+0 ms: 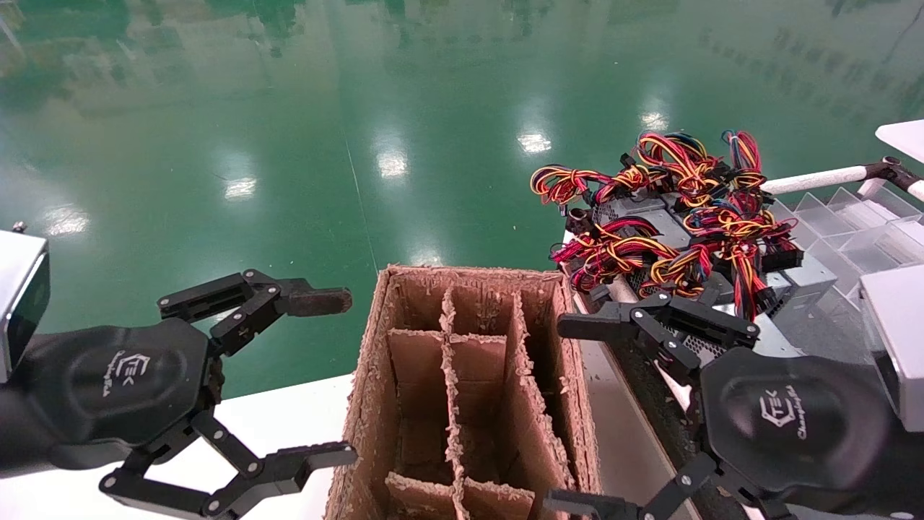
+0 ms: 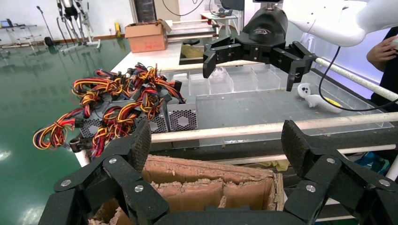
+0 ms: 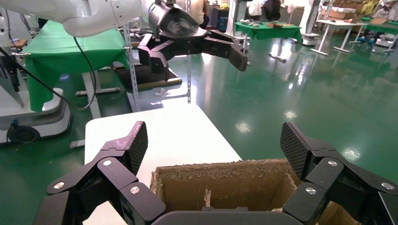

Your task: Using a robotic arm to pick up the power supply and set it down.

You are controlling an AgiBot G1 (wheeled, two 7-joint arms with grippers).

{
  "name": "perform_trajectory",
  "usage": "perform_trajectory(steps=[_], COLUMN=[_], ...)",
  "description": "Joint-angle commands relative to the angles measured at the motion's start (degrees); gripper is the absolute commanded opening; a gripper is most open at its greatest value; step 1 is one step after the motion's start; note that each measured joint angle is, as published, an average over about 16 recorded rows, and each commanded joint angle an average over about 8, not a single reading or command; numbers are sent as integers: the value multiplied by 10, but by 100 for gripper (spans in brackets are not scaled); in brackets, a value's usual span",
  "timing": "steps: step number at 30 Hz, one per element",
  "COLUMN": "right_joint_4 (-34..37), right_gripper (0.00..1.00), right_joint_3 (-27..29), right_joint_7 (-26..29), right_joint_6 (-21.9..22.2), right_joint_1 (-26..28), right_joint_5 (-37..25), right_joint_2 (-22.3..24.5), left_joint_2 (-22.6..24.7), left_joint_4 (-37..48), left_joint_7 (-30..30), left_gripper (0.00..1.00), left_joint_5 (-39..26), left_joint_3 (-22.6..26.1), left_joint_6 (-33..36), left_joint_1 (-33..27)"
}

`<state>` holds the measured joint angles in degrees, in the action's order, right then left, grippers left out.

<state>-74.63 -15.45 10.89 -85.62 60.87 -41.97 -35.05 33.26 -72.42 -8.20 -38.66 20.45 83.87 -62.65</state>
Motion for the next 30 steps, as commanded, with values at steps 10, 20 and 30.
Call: perform_trajectory(steps=[10, 20, 30], right_joint_4=[2, 8, 10], right_gripper=[100, 100, 100], right_joint_3=[-1, -4, -5], right_joint_7=[0, -1, -1], right_joint_6=[0, 0, 0], right_joint_1=[1, 5, 6], right_joint_5=[0, 0, 1], right_joint_2=[0, 0, 0], left_joint_2=[0, 0, 0], left_joint_4=[0, 0, 0], left_joint_7=[0, 0, 0], left_gripper=[100, 100, 100], left_joint_5=[0, 0, 0], left_joint_3=[0, 0, 0], left_joint_6=[0, 0, 0], left_joint_1=[0, 0, 0])
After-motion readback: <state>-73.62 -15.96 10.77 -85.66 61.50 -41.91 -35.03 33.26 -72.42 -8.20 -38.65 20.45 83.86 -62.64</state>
